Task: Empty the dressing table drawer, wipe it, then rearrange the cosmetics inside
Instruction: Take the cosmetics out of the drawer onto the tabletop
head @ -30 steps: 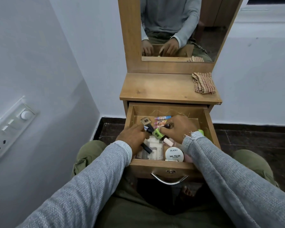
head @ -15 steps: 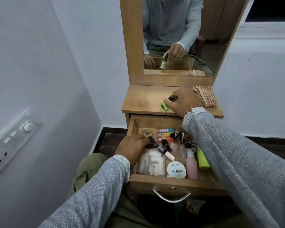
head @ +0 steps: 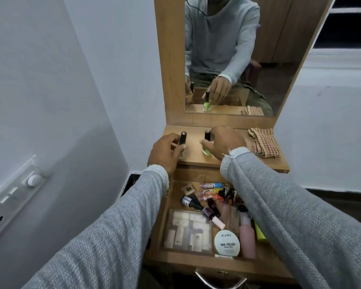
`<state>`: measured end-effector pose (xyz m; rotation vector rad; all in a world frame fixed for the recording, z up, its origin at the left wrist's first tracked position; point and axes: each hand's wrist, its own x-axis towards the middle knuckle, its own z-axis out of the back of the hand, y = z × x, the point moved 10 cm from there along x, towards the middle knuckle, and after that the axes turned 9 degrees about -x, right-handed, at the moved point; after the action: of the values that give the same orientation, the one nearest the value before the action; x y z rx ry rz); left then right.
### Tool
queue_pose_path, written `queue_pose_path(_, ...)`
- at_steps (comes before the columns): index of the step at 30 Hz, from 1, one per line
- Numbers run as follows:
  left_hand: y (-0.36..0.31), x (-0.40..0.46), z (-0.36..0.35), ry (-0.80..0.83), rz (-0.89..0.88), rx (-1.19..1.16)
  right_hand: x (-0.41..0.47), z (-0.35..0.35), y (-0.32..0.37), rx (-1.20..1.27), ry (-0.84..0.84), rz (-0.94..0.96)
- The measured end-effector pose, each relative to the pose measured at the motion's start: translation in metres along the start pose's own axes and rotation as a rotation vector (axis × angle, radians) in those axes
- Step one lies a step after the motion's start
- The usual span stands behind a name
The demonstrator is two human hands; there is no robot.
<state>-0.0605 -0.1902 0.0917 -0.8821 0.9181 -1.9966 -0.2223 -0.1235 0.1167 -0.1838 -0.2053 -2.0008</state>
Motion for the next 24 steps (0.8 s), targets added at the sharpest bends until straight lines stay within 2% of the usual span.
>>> queue_pose_path(4,0.003,0.018,0.000,-0.045,0.050,-0.044,-0.001,-0.025,-0.008,0.209,0.077,-0.022)
queue_pose_path(7,0.007,0.029,-0.003,-0.058,0.088,-0.062,-0.002,-0.039,-0.014,0.264,0.121,-0.058)
queue_pose_path(17,0.023,0.047,-0.019,-0.044,0.154,-0.074,0.017,-0.057,-0.015,0.488,0.077,-0.131)
queue_pose_path(24,0.039,0.036,-0.028,0.061,0.171,-0.168,0.013,-0.060,-0.015,0.651,0.048,-0.125)
